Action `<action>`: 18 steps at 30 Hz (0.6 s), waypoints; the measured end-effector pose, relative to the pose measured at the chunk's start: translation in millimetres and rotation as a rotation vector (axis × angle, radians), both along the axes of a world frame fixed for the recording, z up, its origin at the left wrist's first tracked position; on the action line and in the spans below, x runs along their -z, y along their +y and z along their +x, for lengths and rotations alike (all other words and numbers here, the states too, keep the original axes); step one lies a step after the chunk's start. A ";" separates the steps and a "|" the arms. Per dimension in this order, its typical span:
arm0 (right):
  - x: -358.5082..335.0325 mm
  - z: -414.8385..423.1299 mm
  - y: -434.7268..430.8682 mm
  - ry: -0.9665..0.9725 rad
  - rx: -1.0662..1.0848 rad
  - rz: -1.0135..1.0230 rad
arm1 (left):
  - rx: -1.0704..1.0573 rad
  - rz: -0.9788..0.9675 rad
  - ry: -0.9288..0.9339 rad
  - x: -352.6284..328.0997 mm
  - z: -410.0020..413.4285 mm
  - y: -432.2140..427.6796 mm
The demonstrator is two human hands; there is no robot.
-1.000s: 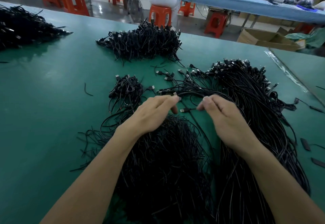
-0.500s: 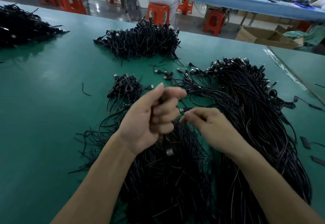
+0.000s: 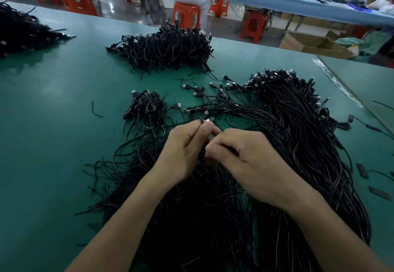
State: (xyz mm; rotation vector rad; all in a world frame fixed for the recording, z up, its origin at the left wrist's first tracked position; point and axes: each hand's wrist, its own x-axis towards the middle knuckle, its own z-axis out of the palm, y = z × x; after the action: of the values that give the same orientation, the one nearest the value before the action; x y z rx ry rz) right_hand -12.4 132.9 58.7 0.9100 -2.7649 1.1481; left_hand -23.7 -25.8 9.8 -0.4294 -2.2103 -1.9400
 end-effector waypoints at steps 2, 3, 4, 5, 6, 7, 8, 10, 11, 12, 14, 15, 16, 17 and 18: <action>-0.7 -3.8 4.8 0.012 0.057 -0.070 | 0.096 0.033 -0.107 -6.4 3.3 -1.2; -0.9 -5.4 6.2 0.017 0.079 -0.107 | 0.131 0.025 -0.162 -9.1 4.5 -1.4; -0.8 -6.4 6.9 0.024 0.097 -0.143 | 0.162 0.008 -0.214 -10.7 5.7 -1.8; -0.6 -7.3 6.9 0.029 0.113 -0.178 | 0.199 0.002 -0.262 -12.2 7.1 -2.4; -0.3 -7.9 6.4 0.029 0.129 -0.214 | 0.236 0.011 -0.305 -13.3 8.0 -3.4; 0.2 -8.2 5.6 0.026 0.143 -0.246 | 0.273 0.033 -0.337 -14.8 9.1 -4.6; 0.8 -8.5 4.4 0.021 0.150 -0.273 | 0.302 0.063 -0.356 -16.2 9.8 -6.1; 3.2 -8.6 1.3 0.006 0.159 -0.301 | 0.350 0.154 -0.376 -19.2 10.5 -9.0; 4.8 -9.0 0.2 -0.012 0.169 -0.300 | 0.376 0.230 -0.381 -19.9 10.2 -10.4; 6.8 -9.1 -0.6 -0.043 0.180 -0.294 | 0.404 0.323 -0.382 -20.3 9.4 -12.1; 10.8 -8.5 -2.2 -0.129 0.183 -0.268 | 0.469 0.516 -0.382 -20.8 7.7 -16.0; 12.2 -6.9 -3.0 -0.168 0.169 -0.237 | 0.495 0.596 -0.382 -21.6 7.7 -17.7; 13.1 -4.9 -4.0 -0.196 0.144 -0.194 | 0.511 0.662 -0.381 -21.8 7.8 -18.3; 13.5 -2.8 -5.2 -0.213 0.110 -0.141 | 0.516 0.717 -0.378 -22.2 7.6 -17.7; 13.7 -0.8 -6.4 -0.226 0.076 -0.086 | 0.511 0.767 -0.372 -22.4 7.5 -16.6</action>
State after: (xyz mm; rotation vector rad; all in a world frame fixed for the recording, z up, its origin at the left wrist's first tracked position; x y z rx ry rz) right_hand -13.2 126.4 45.0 0.7008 -2.8650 1.4262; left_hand -16.3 -42.5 32.2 -0.5669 -1.3796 -3.1354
